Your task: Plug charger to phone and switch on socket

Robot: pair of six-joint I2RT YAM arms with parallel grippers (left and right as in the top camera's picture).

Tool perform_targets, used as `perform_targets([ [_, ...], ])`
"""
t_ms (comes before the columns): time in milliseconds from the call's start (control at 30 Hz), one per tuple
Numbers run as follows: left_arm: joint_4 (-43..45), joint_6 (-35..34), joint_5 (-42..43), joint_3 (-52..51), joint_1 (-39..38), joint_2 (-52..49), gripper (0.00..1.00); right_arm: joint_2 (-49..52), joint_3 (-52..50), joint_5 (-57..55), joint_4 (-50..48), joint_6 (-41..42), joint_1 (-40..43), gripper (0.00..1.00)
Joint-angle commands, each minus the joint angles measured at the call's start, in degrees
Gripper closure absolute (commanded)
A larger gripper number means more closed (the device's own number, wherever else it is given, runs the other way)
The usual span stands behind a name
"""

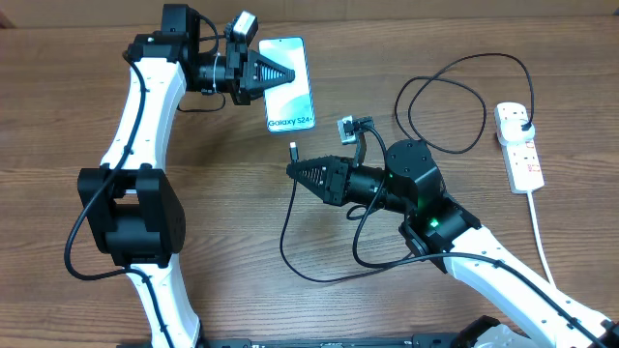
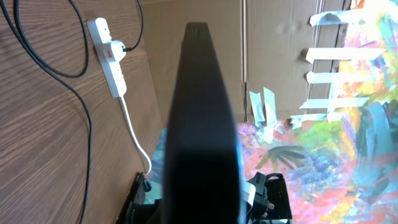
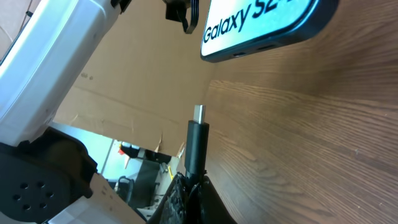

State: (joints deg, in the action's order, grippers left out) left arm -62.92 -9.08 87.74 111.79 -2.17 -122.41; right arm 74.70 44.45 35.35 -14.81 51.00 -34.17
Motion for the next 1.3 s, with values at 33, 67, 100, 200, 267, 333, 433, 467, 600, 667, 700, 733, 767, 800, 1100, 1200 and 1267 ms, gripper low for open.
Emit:
perform_targets([
  [33,0.26,-2.56,2.84,1.77,-0.13,0.81,0.96,0.02,-0.31,-3.45,-0.26,0.24,-0.20,0.96],
  [67,0.24,-2.56,2.84,1.77,-0.17,0.81,0.96,0.02,-0.31,-4.09,-0.07,0.24,-0.15,0.96],
  [100,0.24,-2.56,2.86,1.77,-0.31,0.81,0.96,0.02,-0.31,-4.59,-0.11,0.22,-0.15,0.96],
  [200,0.57,-2.51,2.84,1.77,-0.90,0.81,0.96,0.02,-0.31,-4.70,-0.17,0.20,-0.15,0.96],
  [267,1.18,-2.51,2.84,1.77,-1.31,0.81,0.96,0.02,-0.31,-4.70,-0.17,0.20,-0.15,0.96],
  [333,1.77,-2.54,2.84,1.75,-1.73,0.81,0.96,0.02,-0.31,-4.72,-0.17,0.20,-0.15,0.96],
  [433,1.88,-2.54,2.84,1.75,-2.29,0.81,0.96,0.02,-0.31,-5.07,-0.09,0.20,-0.11,0.96],
  [467,1.88,-2.54,2.84,1.77,-2.40,0.81,0.96,0.02,-0.31,-5.25,-0.04,0.20,-0.04,0.96],
  [600,1.88,-2.54,2.86,1.75,-2.45,0.81,0.96,0.02,-0.31,-5.29,0.33,0.22,1.29,0.96],
  [667,1.88,-2.54,2.84,1.75,-2.45,0.81,0.96,0.02,-0.31,-5.29,0.37,0.26,1.81,0.96],
  [700,1.88,-2.54,2.84,1.75,-2.45,0.81,0.96,0.02,-0.31,-5.29,0.35,0.61,2.08,0.96],
  [733,1.88,-2.54,2.86,1.75,-2.45,0.81,0.96,0.02,-0.31,-5.31,0.33,0.85,2.08,0.96],
  [767,1.88,-2.54,2.84,1.75,-2.45,0.81,0.96,0.02,-0.31,-5.31,0.35,1.33,2.08,0.96],
  [800,1.86,-2.54,2.86,1.75,-2.45,0.81,0.96,0.02,-0.31,-5.31,0.35,1.33,2.05,0.96],
  [1100,1.86,-2.56,2.84,1.75,-3.21,0.81,0.96,0.02,-0.31,-5.29,0.35,1.77,2.05,0.96],
  [1200,1.86,-2.56,2.84,1.75,-3.23,0.81,0.96,0.02,-0.31,-5.11,0.35,1.77,2.05,0.96],
  [1267,1.86,-2.97,2.84,1.75,-3.23,0.81,0.96,0.02,-0.31,-5.09,0.61,1.77,2.05,0.96],
])
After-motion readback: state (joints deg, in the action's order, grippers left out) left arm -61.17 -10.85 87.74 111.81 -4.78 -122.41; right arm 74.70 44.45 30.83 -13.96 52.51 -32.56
